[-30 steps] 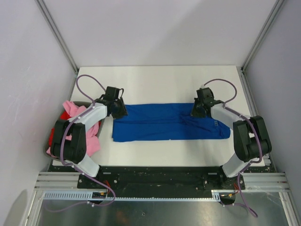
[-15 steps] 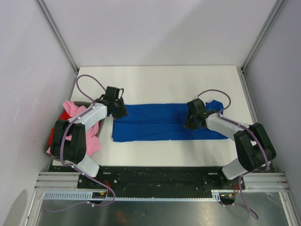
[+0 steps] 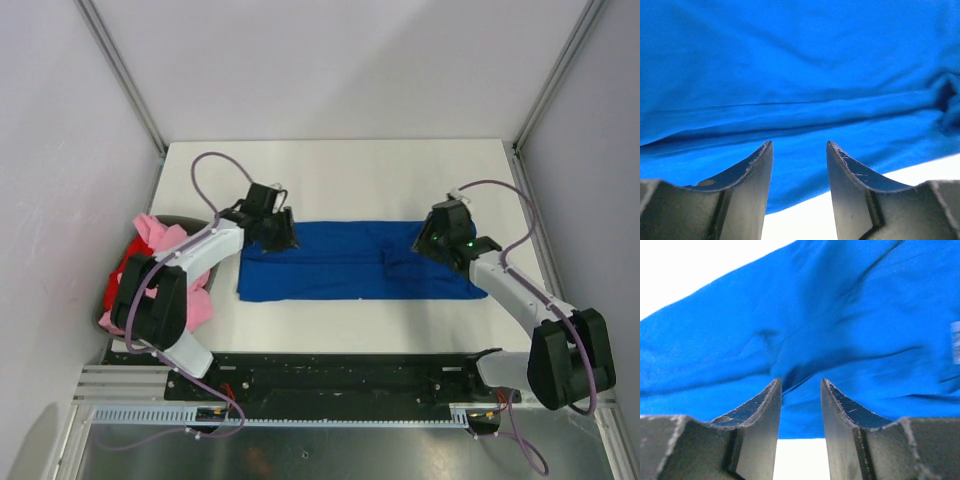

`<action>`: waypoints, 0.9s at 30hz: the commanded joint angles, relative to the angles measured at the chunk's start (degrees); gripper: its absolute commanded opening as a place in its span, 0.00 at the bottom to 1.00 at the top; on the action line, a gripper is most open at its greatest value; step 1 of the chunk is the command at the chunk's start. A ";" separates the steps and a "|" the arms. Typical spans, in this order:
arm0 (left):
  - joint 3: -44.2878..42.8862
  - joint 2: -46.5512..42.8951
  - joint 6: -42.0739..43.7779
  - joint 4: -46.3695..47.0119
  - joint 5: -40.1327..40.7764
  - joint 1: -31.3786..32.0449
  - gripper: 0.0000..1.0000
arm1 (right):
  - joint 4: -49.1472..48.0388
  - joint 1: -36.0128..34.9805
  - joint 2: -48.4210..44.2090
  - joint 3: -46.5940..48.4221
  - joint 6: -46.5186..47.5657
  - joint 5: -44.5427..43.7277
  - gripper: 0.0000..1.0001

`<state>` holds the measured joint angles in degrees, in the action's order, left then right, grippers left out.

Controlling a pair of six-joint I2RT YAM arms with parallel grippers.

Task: Fold and stack the t-shirts
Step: Fold the other side of the tshirt into a rectangle

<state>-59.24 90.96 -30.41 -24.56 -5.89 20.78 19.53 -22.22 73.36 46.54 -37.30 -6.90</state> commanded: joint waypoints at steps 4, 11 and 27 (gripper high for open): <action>-12.48 5.95 3.59 3.50 -2.54 15.15 0.54 | 0.91 12.85 1.07 1.26 4.30 -1.08 0.40; -29.13 21.22 3.77 4.03 -2.99 25.13 0.54 | 0.18 18.29 3.98 1.26 4.36 1.43 0.36; -39.22 33.51 2.20 4.21 -6.88 30.97 0.54 | 2.08 18.54 2.85 1.26 5.13 2.12 0.34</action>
<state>-96.03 124.73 -28.45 -21.04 -11.29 50.50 21.30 -3.73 77.47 46.61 -32.93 -5.08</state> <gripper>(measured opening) 0.542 0.344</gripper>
